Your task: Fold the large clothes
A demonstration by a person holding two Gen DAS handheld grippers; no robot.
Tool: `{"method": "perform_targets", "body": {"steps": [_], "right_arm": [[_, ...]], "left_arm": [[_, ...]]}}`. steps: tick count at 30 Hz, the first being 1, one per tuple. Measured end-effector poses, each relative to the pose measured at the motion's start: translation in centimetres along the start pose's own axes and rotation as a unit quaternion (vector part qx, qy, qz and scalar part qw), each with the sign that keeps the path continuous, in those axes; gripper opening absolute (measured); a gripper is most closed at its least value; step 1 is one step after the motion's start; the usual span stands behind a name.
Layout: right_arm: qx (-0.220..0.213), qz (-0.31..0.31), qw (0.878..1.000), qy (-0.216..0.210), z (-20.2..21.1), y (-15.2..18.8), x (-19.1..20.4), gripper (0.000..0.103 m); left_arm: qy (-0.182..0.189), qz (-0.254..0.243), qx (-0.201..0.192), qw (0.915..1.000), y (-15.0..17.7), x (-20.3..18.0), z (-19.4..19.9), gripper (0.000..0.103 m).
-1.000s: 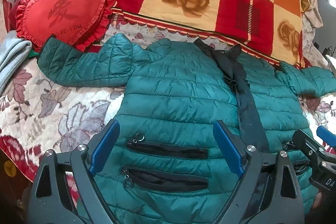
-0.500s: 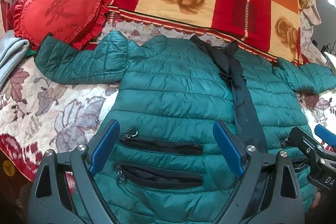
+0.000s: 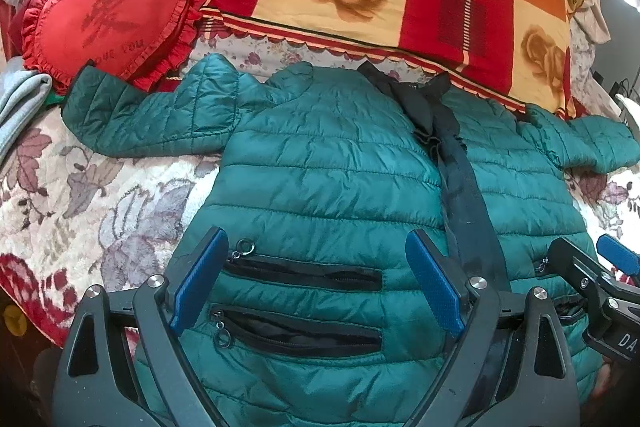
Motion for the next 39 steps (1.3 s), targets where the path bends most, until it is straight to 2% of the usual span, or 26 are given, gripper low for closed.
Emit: {"method": "perform_targets", "body": {"steps": [8, 14, 19, 28, 39], "right_arm": [[0.001, -0.008, 1.000, -0.008, -0.3, -0.1, 0.1, 0.103], [0.030, -0.006, 1.000, -0.002, -0.5, 0.3, -0.2, 0.103], [0.034, -0.009, 0.999, -0.005, -0.7, 0.4, -0.2, 0.103], [0.029, -0.009, 1.000, -0.007, -1.0, 0.3, 0.0, 0.103], [0.022, -0.006, 1.000, -0.009, -1.7, -0.7, 0.2, 0.103]], "left_arm": [[0.003, 0.000, 0.002, 1.0000, 0.0, -0.1, -0.1, 0.091], [0.003, -0.005, 0.006, 1.0000, 0.3, -0.3, -0.4, 0.091], [0.004, -0.004, 0.009, 0.9999, 0.5, -0.3, -0.7, 0.091], [0.004, -0.004, 0.010, 0.9999, 0.5, -0.5, -0.8, 0.091], [0.002, -0.004, -0.001, 1.0000, -1.1, 0.0, -0.6, 0.091]]}}
Point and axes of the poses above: each gripper's, at about its wrist camera, not at the fingertips, and z roughly against the way its jaws point, x to its left, y to its underside, the point moved 8 cm from there along -z, roughly the way its jaws point, and after that the axes turned 2 degrees about -x, right-handed, at the moved point
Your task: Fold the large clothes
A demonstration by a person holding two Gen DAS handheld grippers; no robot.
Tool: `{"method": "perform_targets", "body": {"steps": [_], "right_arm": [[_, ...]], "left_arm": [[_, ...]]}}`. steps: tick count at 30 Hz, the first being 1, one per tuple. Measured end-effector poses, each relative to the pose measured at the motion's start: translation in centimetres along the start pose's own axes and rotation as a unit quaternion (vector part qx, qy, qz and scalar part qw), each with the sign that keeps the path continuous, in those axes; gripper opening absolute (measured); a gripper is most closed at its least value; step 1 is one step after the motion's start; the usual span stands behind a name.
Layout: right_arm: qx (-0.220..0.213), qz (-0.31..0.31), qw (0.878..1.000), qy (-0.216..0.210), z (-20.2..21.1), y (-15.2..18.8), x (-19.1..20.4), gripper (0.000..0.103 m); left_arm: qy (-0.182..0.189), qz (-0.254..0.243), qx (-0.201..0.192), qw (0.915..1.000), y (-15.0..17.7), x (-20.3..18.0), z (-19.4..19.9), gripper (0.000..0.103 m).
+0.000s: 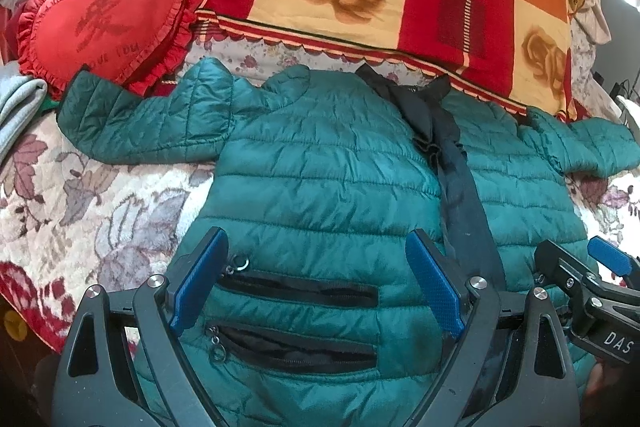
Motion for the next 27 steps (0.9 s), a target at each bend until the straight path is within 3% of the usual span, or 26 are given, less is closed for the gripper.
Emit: {"method": "perform_targets", "body": {"steps": [14, 27], "right_arm": [[0.002, 0.003, 1.000, -0.007, -0.7, -0.9, 0.2, 0.103], [-0.002, 0.000, 1.000, -0.024, -3.1, -2.5, 1.3, 0.103]], "left_arm": [[-0.001, 0.002, 0.008, 1.0000, -0.7, 0.4, -0.9, 0.091], [-0.039, 0.038, 0.017, 0.9983, -2.6, 6.1, -3.3, 0.091]]}}
Point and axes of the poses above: each gripper's, at about its wrist camera, not at the fingertips, and z roughly against the way its jaws point, x to its left, y to its underside, the point moved 8 cm from there along -z, roughly the way its jaws point, and after that the axes turned 2 degrees about -x, right-handed, at the moved point
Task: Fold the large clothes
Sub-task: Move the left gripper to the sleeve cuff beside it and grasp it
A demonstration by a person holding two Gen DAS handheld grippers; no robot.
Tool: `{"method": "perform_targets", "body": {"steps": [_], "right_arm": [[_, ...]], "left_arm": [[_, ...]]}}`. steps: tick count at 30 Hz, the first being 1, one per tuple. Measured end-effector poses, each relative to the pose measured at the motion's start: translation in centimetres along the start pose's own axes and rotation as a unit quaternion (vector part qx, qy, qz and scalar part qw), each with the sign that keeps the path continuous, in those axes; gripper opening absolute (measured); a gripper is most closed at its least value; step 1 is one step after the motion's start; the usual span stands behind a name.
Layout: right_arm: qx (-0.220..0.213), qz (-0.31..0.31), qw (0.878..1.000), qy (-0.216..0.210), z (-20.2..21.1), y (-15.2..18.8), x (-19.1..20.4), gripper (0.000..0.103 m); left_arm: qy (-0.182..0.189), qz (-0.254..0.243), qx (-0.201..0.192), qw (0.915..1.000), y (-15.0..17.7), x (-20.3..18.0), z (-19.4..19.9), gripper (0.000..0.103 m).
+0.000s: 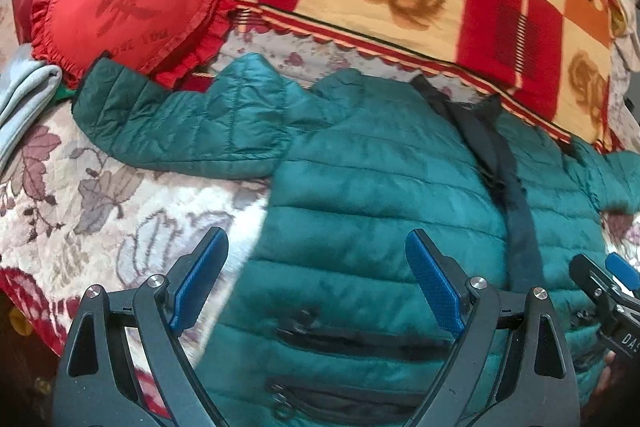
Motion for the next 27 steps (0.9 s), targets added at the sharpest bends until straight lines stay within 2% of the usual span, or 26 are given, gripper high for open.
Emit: {"method": "perform_targets", "body": {"steps": [8, 13, 18, 22, 27], "right_arm": [[0.012, 0.010, 1.000, 0.007, -1.5, -0.5, 0.2, 0.103], [0.006, 0.022, 1.000, -0.019, -1.6, -0.7, 1.2, 0.103], [0.007, 0.019, 1.000, -0.023, -1.9, -0.7, 1.9, 0.103], [0.014, 0.017, 0.999, -0.027, -2.2, -0.4, 2.1, 0.103], [0.019, 0.021, 0.999, -0.027, -2.4, -0.2, 2.3, 0.103]], "left_arm": [[-0.049, 0.036, 0.000, 0.9981, -1.9, 6.2, -2.0, 0.091], [-0.093, 0.060, -0.005, 0.9939, -3.2, 11.1, -3.3, 0.091], [-0.135, 0.094, -0.017, 0.9862, -4.7, 16.8, -4.6, 0.091], [-0.181, 0.110, -0.023, 0.9771, -5.8, 21.6, -6.2, 0.091], [-0.199, 0.148, -0.028, 0.9685, -7.4, 26.6, -8.5, 0.091]]}}
Point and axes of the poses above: each gripper's, at about its wrist camera, not at the fingertips, and z roughly against the way its jaws point, x to its left, y to its underside, the point moved 8 cm from there along -z, roughly the way its jaws point, and after that the axes turned 2 degrees about -x, right-handed, at the moved point
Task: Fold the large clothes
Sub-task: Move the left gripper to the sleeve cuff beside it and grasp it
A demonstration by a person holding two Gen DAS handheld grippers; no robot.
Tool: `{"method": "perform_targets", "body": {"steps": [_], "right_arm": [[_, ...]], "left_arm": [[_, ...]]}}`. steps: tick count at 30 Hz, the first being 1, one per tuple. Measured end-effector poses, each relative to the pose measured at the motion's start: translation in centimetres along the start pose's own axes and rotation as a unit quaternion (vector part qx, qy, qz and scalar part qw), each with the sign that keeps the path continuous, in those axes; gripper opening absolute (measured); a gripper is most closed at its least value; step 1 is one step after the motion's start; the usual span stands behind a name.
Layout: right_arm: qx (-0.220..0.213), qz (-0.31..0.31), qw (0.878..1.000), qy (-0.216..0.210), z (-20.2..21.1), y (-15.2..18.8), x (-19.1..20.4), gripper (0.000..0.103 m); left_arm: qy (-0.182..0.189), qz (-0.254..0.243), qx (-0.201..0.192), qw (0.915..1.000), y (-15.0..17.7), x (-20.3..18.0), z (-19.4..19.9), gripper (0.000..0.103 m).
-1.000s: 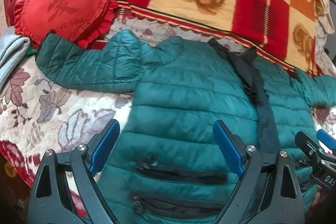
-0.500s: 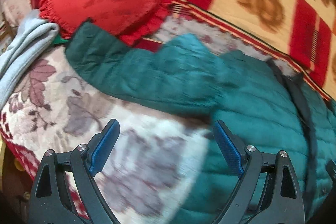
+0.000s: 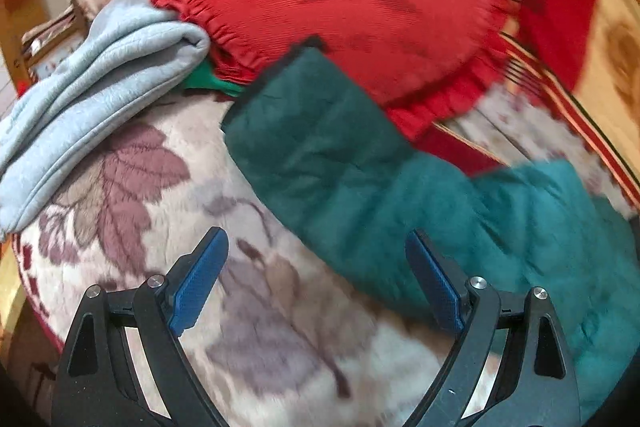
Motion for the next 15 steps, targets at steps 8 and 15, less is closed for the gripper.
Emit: {"method": "perform_targets", "body": {"steps": [8, 15], "right_arm": [[0.012, 0.004, 1.000, -0.003, -0.7, 0.4, 0.4, 0.103], [0.025, 0.000, 1.000, -0.004, -1.5, 0.8, 0.6, 0.103]], "left_arm": [[-0.012, 0.047, -0.006, 0.9988, -2.7, 2.9, -5.0, 0.091], [-0.014, 0.066, 0.002, 0.9977, -3.1, 3.7, -8.3, 0.087]]}}
Point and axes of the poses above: each gripper's, at about its wrist camera, not at the fingertips, and z roughly against the way its jaws point, x to its left, y to its underside, the point moved 8 cm from there along -z, roughly the way its jaws point, and after that the axes turned 2 degrees about -x, right-handed, at the moved point
